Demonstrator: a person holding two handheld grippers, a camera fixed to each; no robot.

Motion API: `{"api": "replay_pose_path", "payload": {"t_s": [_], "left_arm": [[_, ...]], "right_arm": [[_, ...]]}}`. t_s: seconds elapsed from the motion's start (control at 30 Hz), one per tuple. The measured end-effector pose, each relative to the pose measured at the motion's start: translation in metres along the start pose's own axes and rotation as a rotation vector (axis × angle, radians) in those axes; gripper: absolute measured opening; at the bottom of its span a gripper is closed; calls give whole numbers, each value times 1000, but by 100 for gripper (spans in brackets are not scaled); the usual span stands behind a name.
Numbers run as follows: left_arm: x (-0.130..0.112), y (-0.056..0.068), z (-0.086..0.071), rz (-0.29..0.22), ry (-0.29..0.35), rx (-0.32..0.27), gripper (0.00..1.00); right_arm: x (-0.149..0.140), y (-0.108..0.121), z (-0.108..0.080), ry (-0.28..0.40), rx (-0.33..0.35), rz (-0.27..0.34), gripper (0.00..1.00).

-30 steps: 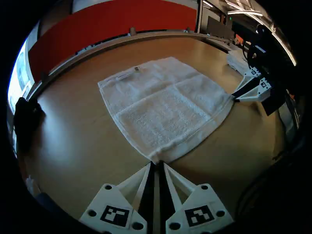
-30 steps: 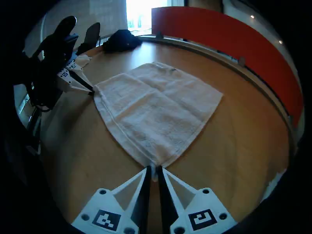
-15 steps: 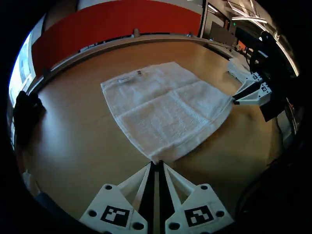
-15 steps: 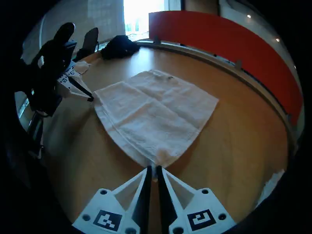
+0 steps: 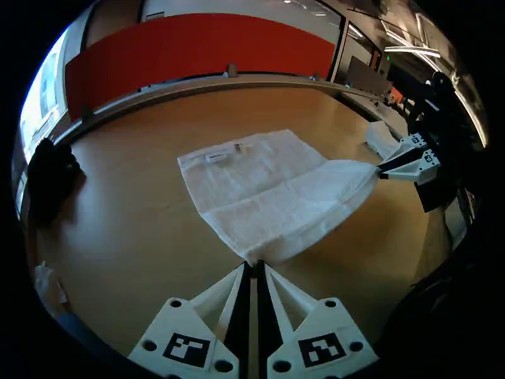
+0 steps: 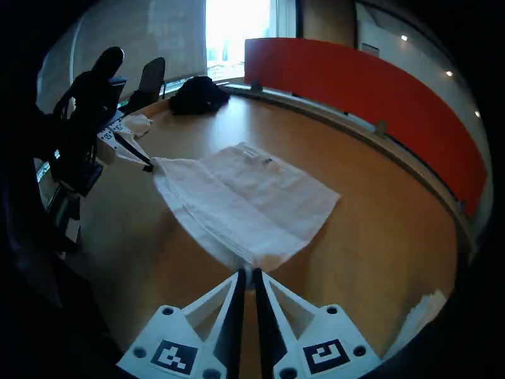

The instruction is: Fold towel

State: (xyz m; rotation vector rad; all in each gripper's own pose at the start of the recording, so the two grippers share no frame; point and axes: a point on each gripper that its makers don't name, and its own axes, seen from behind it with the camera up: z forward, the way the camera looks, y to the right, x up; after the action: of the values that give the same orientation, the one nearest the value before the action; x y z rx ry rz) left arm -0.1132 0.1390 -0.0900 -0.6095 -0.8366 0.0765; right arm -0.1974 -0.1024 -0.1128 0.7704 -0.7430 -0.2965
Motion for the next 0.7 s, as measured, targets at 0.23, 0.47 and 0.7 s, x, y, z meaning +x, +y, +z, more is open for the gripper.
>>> {"api": "replay_pose_path", "payload": {"t_s": [0.23, 0.47, 0.7], "left_arm": [[11, 5, -19, -23, 22, -2, 7], [20, 9, -33, -46, 35, -6, 7], [26, 13, -46, -69, 43, -16, 7]], "right_arm": [[14, -2, -16, 24, -2, 2, 11], [27, -5, -31, 45, -4, -1, 11], [35, -9, -46, 50, 2, -12, 11]]}}
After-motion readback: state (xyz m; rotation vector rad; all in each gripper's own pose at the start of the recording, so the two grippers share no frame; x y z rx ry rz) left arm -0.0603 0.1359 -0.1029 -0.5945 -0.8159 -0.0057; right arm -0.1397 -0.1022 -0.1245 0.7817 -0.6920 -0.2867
